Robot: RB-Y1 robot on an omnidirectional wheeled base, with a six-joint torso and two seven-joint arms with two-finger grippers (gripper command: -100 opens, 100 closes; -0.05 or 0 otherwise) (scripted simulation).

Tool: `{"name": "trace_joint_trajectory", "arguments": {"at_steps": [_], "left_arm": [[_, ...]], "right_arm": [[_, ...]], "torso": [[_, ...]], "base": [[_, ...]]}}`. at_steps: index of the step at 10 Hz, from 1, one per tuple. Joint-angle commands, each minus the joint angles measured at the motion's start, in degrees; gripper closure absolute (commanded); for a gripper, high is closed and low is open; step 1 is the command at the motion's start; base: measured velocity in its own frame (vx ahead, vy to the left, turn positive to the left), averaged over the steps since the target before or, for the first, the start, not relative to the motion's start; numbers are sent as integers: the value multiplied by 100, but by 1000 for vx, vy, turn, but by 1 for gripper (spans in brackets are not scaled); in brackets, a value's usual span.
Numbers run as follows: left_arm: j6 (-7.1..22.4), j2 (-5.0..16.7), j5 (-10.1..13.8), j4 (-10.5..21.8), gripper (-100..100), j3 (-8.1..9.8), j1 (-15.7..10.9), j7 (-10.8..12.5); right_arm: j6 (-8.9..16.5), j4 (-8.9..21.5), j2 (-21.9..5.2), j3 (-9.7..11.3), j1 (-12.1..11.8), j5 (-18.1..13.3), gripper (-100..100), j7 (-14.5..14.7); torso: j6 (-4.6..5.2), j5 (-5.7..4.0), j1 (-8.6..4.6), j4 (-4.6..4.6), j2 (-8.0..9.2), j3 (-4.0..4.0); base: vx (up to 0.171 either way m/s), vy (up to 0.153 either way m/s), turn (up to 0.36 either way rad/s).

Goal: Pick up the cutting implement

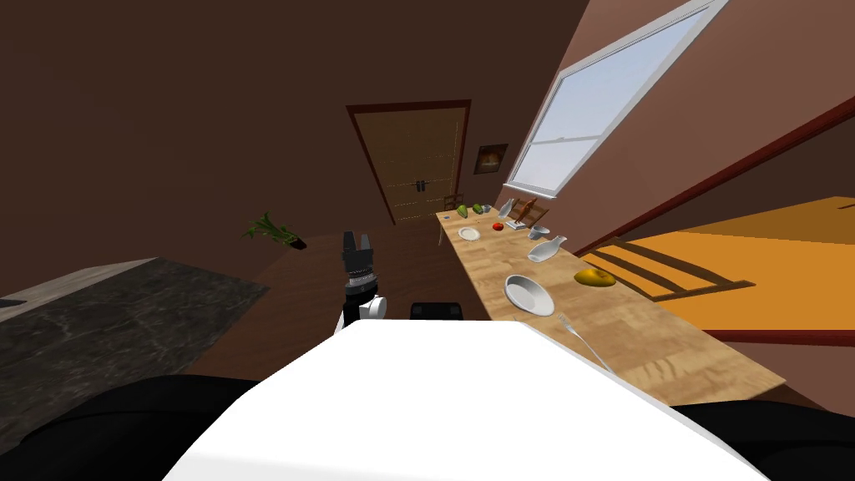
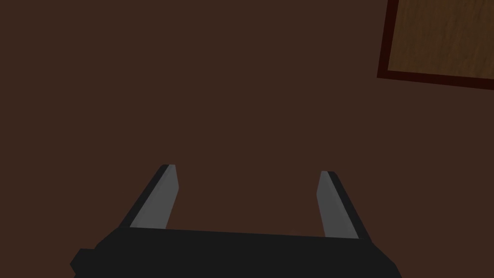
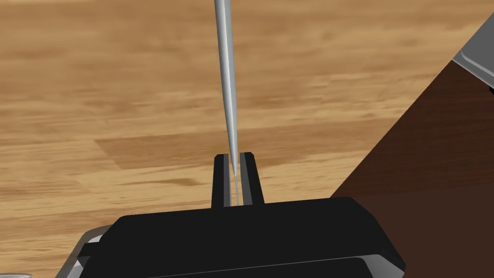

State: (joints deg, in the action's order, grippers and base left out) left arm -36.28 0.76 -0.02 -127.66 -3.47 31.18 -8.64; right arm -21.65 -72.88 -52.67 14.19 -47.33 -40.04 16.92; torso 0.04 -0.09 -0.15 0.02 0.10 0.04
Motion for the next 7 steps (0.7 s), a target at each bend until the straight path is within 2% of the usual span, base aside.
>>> {"name": "trace_joint_trajectory", "arguments": {"at_steps": [1, 2, 3, 5, 6, 7], "left_arm": [[0, 0, 0, 0, 0, 0, 0, 0], [0, 0, 0, 0, 0, 0, 0, 0], [0, 0, 0, 0, 0, 0, 0, 0], [0, 0, 0, 0, 0, 0, 0, 0], [0, 0, 0, 0, 0, 0, 0, 0], [0, 0, 0, 0, 0, 0, 0, 0]], "right_arm": [[0, 0, 0, 0, 0, 0, 100, 0], [-2, -1, 0, 1, 0, 0, 0, 0], [-59, -139, -170, -76, -127, 12, 100, -64], [-93, -250, -287, -133, -228, 21, 100, -99], [-85, -180, -235, -97, -162, 13, 100, -82], [-89, -190, -244, -101, -171, 14, 0, -90]], "torso": [[0, 0, 0, 0, 0, 0], [0, 0, 0, 0, 0, 0], [0, 1, 0, 0, 0, 0], [4, 5, 11, -1, -1, -1], [3, 7, 13, -1, -2, -1], [1, 4, 9, 0, -1, -1]], "base": [[0, 0, 0], [0, 0, 0], [5, 15, -90], [10, 24, -88], [3, 10, -15], [0, 0, 0]]}}
